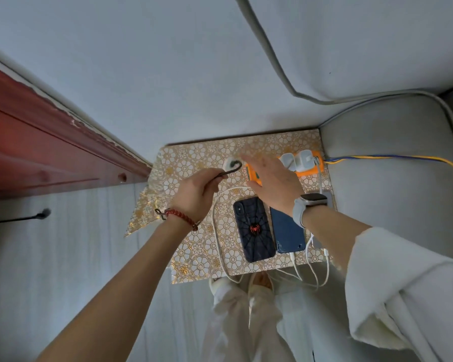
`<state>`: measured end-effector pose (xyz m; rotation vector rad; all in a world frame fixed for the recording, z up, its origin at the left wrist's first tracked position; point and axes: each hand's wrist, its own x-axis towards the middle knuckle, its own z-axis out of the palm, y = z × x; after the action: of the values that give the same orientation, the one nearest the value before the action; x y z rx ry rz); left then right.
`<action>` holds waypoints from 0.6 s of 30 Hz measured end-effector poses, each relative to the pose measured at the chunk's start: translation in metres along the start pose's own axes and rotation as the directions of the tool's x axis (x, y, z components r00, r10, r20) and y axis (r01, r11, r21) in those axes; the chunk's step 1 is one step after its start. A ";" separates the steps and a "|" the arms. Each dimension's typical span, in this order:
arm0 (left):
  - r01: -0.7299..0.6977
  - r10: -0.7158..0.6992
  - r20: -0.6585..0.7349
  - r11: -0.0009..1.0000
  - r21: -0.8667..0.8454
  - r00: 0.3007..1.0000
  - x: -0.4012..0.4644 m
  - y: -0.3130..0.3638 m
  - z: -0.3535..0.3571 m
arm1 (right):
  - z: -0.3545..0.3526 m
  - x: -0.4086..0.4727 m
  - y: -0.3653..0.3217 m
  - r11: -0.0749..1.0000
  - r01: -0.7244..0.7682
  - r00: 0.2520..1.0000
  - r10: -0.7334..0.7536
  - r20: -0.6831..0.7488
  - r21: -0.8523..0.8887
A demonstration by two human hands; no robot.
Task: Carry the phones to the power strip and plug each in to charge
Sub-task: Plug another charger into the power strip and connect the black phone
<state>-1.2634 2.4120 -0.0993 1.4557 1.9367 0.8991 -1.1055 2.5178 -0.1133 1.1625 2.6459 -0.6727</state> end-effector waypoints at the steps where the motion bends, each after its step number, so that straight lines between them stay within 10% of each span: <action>1: -0.024 0.024 0.012 1.000 -0.001 1.000 -0.002 0.003 -0.002 | 0.000 0.000 0.001 1.000 0.012 1.000 -0.012 0.006 -0.007; 9: -0.033 0.031 -0.060 0.999 -0.038 0.998 -0.010 0.017 -0.003 | -0.005 0.003 -0.004 0.986 0.165 0.951 -0.164 0.261 0.019; 18: 0.173 -0.184 -0.261 0.983 -0.064 0.948 -0.013 0.022 0.004 | -0.029 0.019 0.010 0.939 0.069 0.997 -0.049 -0.067 0.338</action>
<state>-1.2434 2.4046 -0.0844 1.1602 2.1892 1.0871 -1.1105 2.5502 -0.0971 1.2016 2.6931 -1.1635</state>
